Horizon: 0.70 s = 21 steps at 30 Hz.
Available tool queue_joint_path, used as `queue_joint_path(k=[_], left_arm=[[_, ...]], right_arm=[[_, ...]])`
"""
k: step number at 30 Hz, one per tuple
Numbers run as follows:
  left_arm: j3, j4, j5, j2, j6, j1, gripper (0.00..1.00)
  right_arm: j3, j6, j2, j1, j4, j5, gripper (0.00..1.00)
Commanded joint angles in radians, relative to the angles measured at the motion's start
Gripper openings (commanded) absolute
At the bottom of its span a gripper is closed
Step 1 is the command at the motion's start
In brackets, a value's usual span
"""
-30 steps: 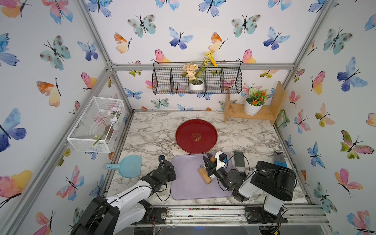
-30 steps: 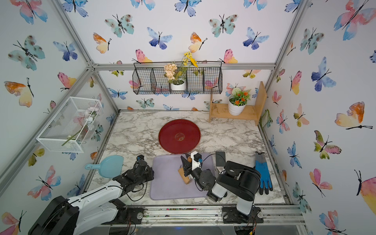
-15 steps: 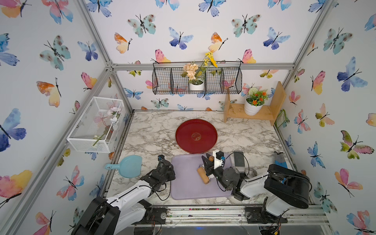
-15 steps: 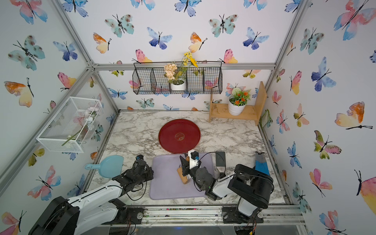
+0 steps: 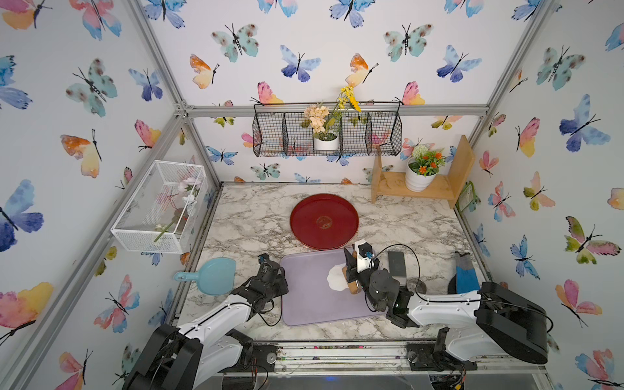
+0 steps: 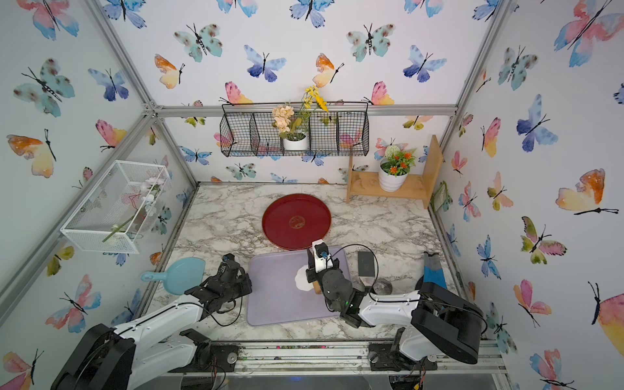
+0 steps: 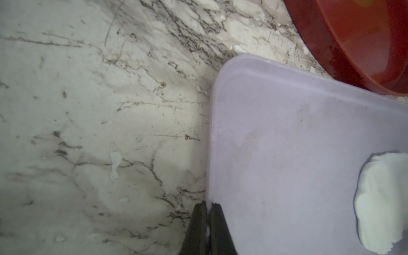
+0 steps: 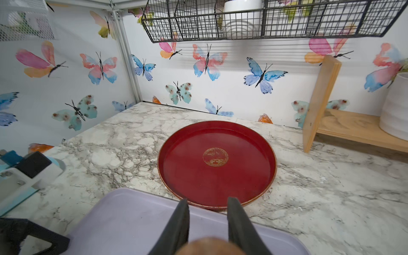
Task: Roll out the dumpling wrappers from the dough
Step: Flatten out the dough on the work surface.
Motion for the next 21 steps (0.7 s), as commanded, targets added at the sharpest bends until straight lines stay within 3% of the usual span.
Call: queue_joint_path(k=[1,9,16,21], left_arm=[[0.024,0.013,0.015,-0.009,-0.004,0.013,0.0],[-0.001,0.016,0.05,-0.018,-0.016,0.012,0.0],[-0.018,0.017,0.054,-0.035,-0.03,0.012,0.0],[-0.02,0.016,0.053,-0.034,-0.031,0.013,0.0]], right_arm=[[-0.01,-0.073,0.025,-0.013,0.061,0.059,0.02],[0.026,-0.049,0.087,-0.019,0.102,-0.077,0.02],[0.077,-0.017,0.147,-0.019,0.14,-0.118,0.02],[0.076,-0.015,0.237,-0.019,0.272,-0.116,0.02]])
